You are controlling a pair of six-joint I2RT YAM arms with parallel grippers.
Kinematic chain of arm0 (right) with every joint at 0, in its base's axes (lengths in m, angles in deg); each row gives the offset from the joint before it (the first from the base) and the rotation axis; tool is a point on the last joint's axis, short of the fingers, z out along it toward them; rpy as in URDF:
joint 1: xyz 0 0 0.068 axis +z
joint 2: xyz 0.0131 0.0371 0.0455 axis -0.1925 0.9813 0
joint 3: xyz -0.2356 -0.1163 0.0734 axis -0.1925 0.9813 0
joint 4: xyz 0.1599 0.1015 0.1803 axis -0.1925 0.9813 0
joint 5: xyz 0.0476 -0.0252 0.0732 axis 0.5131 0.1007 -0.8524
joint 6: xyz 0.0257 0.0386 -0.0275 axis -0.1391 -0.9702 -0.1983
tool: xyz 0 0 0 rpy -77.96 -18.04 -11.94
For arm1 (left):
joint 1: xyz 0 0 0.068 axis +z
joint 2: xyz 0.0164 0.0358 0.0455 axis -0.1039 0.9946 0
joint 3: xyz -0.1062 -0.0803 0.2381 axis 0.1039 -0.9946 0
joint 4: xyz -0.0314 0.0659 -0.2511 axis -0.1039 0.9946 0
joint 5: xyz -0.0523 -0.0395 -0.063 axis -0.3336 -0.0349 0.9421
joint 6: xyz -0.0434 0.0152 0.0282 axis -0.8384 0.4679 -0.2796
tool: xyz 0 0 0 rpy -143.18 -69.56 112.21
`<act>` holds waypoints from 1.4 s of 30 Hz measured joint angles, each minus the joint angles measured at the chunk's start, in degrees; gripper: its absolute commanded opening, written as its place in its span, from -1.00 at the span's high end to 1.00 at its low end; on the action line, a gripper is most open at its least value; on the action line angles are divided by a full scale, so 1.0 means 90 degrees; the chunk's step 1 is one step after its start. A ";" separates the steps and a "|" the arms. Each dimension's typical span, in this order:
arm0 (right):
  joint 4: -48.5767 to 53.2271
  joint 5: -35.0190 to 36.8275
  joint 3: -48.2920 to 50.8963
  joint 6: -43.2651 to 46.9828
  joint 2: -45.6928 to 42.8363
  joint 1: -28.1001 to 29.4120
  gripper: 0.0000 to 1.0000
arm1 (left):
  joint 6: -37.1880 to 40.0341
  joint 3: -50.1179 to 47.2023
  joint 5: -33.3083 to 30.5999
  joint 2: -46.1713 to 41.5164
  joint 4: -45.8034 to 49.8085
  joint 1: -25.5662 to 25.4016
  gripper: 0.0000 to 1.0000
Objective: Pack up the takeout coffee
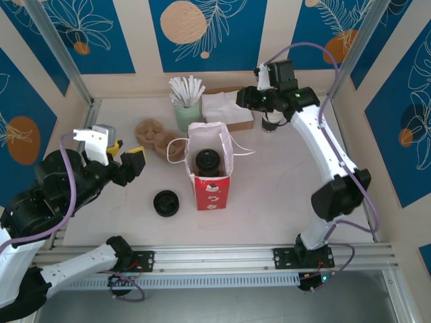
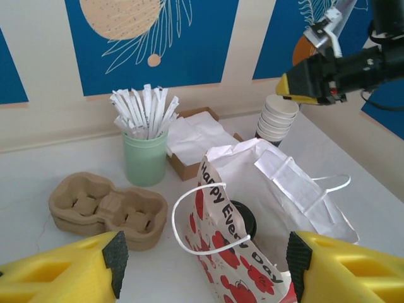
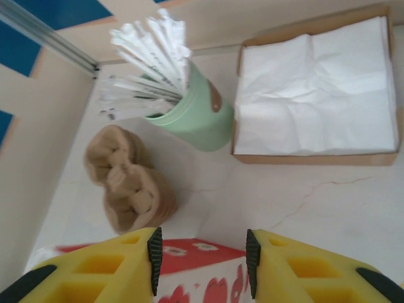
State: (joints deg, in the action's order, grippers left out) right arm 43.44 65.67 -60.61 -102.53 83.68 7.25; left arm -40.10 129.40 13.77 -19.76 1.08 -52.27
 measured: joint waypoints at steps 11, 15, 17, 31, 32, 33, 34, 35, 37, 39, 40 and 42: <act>0.0457 0.0903 -0.2543 0.0243 0.2543 0.0022 0.18 | -0.0301 -0.0124 -0.0265 0.0029 0.0143 0.0000 -0.55; 0.0486 0.1214 -0.3249 0.0420 0.3308 0.0066 0.18 | -0.0316 -0.0124 -0.0262 0.0138 0.0148 0.0000 -0.57; 0.0440 0.1379 -0.3300 0.0537 0.3512 0.0114 0.18 | -0.0313 -0.0124 -0.0262 0.0202 0.0151 0.0000 -0.57; -0.0075 0.1931 -0.4012 0.1285 0.4826 0.0471 0.01 | -0.0359 -0.0121 -0.0141 0.0282 0.0160 0.0000 -0.64; -0.0090 0.1967 -0.4131 0.1331 0.4957 0.0471 -0.01 | -0.0362 -0.0121 -0.0141 0.0282 0.0168 0.0000 -0.64; -0.0102 0.2016 -0.4231 0.1382 0.5078 0.0471 -0.03 | -0.0362 -0.0121 -0.0141 0.0274 0.0170 0.0000 -0.64; -0.0102 0.2055 -0.4318 0.1428 0.5197 0.0466 -0.06 | -0.0362 -0.0121 -0.0143 0.0262 0.0182 0.0000 -0.65; -0.0104 0.2076 -0.4369 0.1460 0.5280 0.0459 -0.09 | -0.0364 -0.0121 -0.0141 0.0248 0.0194 0.0000 -0.65; -0.0124 0.2144 -0.4393 0.1547 0.5428 0.0447 -0.15 | -0.0364 -0.0121 -0.0143 0.0194 0.0209 0.0000 -0.65; -0.0148 0.2212 -0.4396 0.1651 0.5527 0.0447 -0.21 | -0.0381 -0.0121 -0.0143 0.0143 0.0204 0.0000 -0.65; -0.0148 0.2234 -0.4413 0.1702 0.5586 0.0447 -0.22 | -0.0391 -0.0121 -0.0143 0.0126 0.0206 0.0000 -0.65; -0.0168 0.2261 -0.4522 0.1795 0.5707 0.0447 -0.27 | -0.0413 -0.0121 -0.0143 0.0114 0.0206 0.0000 -0.65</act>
State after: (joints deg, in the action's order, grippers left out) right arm 41.93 86.01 -101.31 -86.38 135.05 11.27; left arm -43.82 128.31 12.48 -18.73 2.94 -52.27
